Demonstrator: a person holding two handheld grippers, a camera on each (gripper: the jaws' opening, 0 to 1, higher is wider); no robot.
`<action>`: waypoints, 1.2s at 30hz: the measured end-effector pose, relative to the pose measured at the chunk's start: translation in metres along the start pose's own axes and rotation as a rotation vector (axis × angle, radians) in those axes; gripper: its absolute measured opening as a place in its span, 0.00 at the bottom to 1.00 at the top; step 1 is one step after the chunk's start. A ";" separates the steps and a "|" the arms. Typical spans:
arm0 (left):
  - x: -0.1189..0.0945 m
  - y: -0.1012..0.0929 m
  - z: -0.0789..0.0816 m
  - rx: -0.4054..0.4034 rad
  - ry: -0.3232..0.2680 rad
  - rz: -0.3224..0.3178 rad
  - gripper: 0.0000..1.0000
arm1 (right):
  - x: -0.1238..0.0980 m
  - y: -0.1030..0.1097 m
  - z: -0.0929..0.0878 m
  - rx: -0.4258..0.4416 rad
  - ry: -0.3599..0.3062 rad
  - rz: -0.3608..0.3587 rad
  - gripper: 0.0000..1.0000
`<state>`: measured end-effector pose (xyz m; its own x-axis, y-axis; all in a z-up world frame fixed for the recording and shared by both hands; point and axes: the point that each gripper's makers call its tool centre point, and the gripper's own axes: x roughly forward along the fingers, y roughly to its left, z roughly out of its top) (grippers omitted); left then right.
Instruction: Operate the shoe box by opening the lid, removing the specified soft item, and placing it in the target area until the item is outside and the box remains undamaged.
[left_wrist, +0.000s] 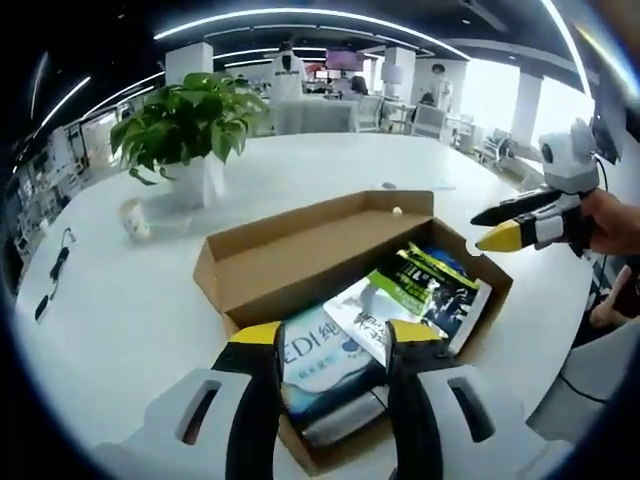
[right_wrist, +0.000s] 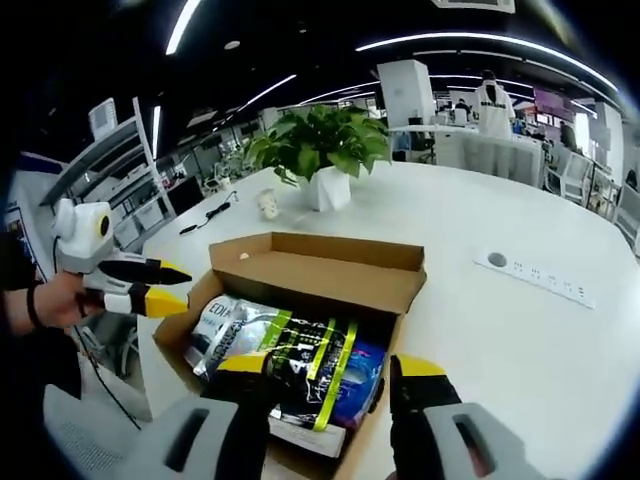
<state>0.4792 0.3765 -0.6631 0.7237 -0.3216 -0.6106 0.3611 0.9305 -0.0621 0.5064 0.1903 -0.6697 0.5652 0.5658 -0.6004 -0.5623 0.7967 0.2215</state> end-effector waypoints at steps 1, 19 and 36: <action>0.000 0.000 -0.001 -0.003 -0.002 0.001 0.40 | 0.001 0.000 -0.002 -0.003 0.004 0.000 0.44; 0.014 -0.012 -0.041 -0.075 0.064 -0.030 0.39 | 0.025 0.008 -0.025 -0.014 0.082 0.032 0.41; 0.034 -0.033 -0.047 -0.161 0.117 -0.081 0.31 | 0.044 0.009 -0.035 -0.047 0.178 0.029 0.37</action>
<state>0.4643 0.3434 -0.7194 0.6192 -0.3827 -0.6857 0.3097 0.9214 -0.2347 0.5053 0.2146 -0.7212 0.4351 0.5388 -0.7214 -0.6068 0.7674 0.2072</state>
